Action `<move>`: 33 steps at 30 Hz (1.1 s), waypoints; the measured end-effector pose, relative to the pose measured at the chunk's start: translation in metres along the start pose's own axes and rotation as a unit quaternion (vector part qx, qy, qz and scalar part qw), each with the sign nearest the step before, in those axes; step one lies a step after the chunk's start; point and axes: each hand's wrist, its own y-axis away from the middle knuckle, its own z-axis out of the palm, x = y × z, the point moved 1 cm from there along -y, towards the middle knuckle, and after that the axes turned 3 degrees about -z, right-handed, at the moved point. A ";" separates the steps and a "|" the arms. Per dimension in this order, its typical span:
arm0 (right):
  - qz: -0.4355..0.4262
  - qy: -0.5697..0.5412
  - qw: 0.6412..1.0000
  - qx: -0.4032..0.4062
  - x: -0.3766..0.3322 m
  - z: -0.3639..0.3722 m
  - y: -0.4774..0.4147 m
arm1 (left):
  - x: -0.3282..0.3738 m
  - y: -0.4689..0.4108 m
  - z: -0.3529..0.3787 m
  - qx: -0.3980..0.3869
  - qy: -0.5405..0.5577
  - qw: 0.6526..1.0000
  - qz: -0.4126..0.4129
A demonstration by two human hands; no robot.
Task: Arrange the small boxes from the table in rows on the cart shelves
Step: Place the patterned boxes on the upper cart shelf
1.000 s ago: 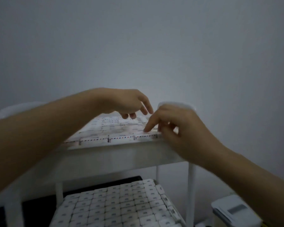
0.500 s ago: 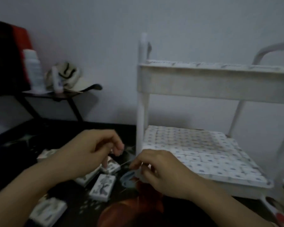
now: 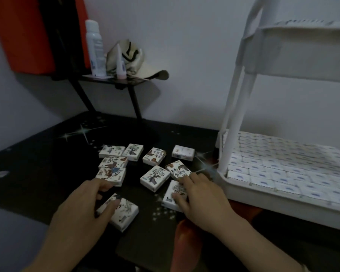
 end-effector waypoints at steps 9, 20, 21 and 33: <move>0.051 -0.235 0.971 0.010 0.005 0.003 -0.001 | -0.004 0.004 0.012 -0.029 -0.132 0.989 -0.052; 0.088 -0.470 0.878 0.007 0.015 0.002 0.007 | 0.017 0.006 0.012 -0.024 0.121 0.992 -0.016; 0.087 -0.469 0.879 0.010 0.017 -0.001 0.008 | 0.021 0.006 0.012 -0.028 0.148 0.989 -0.009; 0.071 -0.349 0.932 0.064 0.069 -0.095 0.066 | 0.102 0.003 0.000 -0.129 0.405 0.904 0.052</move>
